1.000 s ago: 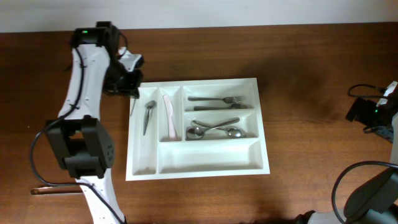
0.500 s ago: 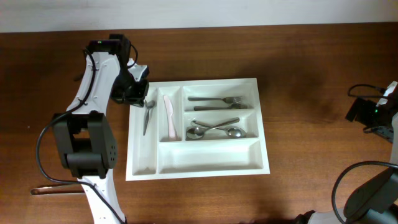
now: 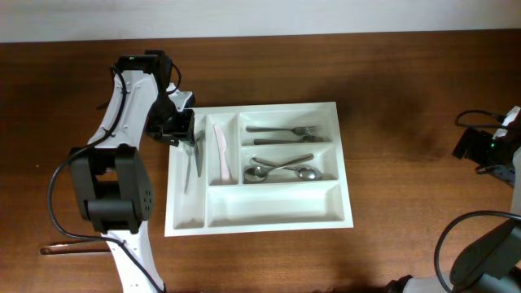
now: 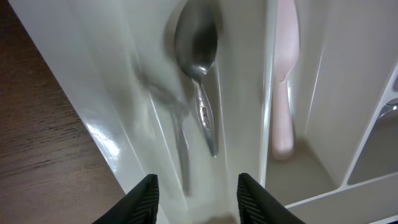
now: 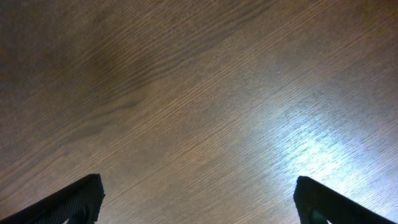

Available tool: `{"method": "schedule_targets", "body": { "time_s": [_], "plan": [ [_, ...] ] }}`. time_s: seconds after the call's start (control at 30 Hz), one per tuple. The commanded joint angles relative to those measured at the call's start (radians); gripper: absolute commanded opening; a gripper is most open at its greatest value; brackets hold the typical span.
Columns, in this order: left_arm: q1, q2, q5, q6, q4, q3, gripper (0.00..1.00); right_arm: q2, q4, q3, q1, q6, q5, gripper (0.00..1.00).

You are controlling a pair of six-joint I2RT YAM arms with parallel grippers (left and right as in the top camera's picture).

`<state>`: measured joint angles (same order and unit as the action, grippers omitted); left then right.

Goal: Pack container
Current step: 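Carry the spoon into the tray's left compartment and release it, then move the left gripper down to the metal tongs near the table edge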

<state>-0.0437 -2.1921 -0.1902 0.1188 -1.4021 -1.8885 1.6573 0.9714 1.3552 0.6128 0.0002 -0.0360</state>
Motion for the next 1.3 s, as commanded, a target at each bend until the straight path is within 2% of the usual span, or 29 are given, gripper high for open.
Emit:
{"method": "schedule_targets", "body": {
  "time_s": [0.0, 0.13, 0.23, 0.33, 0.47, 0.53, 0.73, 0.9, 1.07, 1.17, 1.27],
  "plan": [
    [-0.002, -0.004, 0.004, -0.002, -0.001, 0.004, 0.49, 0.005, 0.000, 0.000, 0.003, 0.008, -0.001, 0.99],
    [0.000, -0.004, 0.010, 0.010, -0.006, -0.041, 0.63, 0.005, 0.000, 0.000, 0.003, 0.008, -0.001, 0.99],
    [0.010, -0.004, 0.047, 0.009, -0.031, -0.124, 0.69, 0.005, 0.000, 0.000, 0.003, 0.008, -0.001, 0.99],
    [0.036, -0.003, 0.072, 0.009, -0.103, -0.251, 0.75, 0.005, 0.000, 0.000, 0.003, 0.008, -0.001, 0.99],
    [0.087, -0.002, 0.129, 0.008, -0.249, -0.415, 0.87, 0.005, 0.000, 0.000, 0.003, 0.008, -0.001, 0.99],
    [0.115, 0.004, 0.159, 0.003, -0.286, -0.466, 0.98, 0.005, 0.000, 0.000, 0.003, 0.007, -0.001, 0.99],
    [0.211, 0.098, 0.161, -0.037, -0.286, -0.468, 0.99, 0.005, 0.000, 0.000, 0.003, 0.008, -0.001, 0.99],
    [0.299, 0.240, 0.161, -0.068, -0.286, -0.390, 0.99, 0.005, 0.000, 0.000, 0.003, 0.008, -0.001, 0.99],
    [0.406, 0.413, 0.163, -0.158, -0.286, -0.174, 0.99, 0.005, 0.000, 0.000, 0.003, 0.008, -0.001, 0.99],
    [0.489, 0.509, 0.161, -0.307, -0.263, -0.019, 0.99, 0.005, 0.000, 0.000, 0.003, 0.008, -0.001, 0.99],
    [0.569, 0.595, 0.141, -0.564, -0.217, 0.123, 0.99, 0.005, 0.000, 0.000, 0.003, 0.008, -0.001, 0.99]
  ]
}}
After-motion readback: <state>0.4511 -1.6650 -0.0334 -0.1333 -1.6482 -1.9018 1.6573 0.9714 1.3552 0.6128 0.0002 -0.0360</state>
